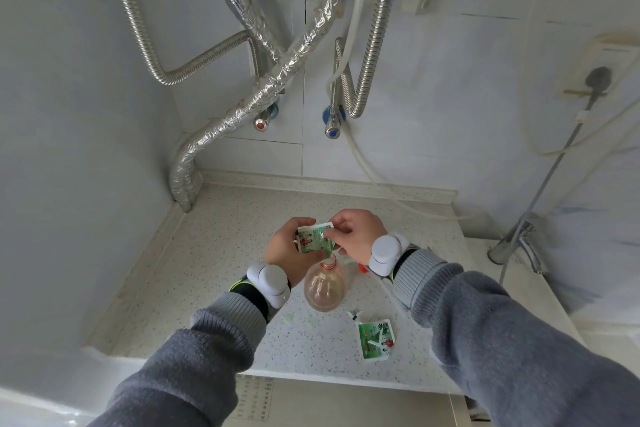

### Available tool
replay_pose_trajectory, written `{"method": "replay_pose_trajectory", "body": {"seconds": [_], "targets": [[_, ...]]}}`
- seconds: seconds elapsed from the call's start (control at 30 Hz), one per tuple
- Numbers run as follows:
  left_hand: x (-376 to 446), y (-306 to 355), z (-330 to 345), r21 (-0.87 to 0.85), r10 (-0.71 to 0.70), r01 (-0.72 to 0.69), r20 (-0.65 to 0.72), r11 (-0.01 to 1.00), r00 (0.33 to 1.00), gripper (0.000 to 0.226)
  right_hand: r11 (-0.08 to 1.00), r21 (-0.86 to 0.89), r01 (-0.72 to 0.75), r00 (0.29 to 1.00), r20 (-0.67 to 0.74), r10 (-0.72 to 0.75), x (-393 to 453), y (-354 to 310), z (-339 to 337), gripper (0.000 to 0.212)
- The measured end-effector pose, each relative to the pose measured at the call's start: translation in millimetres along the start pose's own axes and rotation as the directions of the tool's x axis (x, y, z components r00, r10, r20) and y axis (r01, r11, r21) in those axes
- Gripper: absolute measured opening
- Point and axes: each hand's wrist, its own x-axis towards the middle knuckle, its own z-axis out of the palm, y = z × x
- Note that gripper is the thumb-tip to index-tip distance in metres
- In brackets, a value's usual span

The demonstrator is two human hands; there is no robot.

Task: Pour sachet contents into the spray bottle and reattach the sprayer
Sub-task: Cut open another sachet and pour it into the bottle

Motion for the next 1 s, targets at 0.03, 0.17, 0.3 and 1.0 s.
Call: {"method": "replay_pose_trajectory", "body": {"seconds": [0.03, 0.17, 0.3, 1.0], "targets": [[-0.4, 0.5, -0.1, 0.003, 0.0, 0.0, 0.002, 1.0, 1.0, 0.06, 1.0, 0.0, 0.002, 1.0, -0.002, -0.002, -0.5, 0.2, 0.0, 0.004], [-1.9, 2.6, 0.0, 0.022, 0.013, -0.013, -0.002, 1.0, 1.0, 0.058, 1.0, -0.023, 0.01, 1.0, -0.002, -0.01, -2.4, -0.6, -0.7, 0.007], [-2.3, 3.0, 1.0, 0.046, 0.019, -0.019, -0.002, 0.999, 1.0, 0.058, 0.998, -0.064, 0.019, 1.0, -0.003, -0.019, -3.3, 0.5, -1.1, 0.009], [2.5, 5.6, 4.5, 0.2, 0.088, -0.085, -0.007, 0.976, 0.996, 0.056, 0.994, -0.094, 0.049, 0.999, -0.003, -0.05, -9.5, 1.8, -4.7, 0.01]]}}
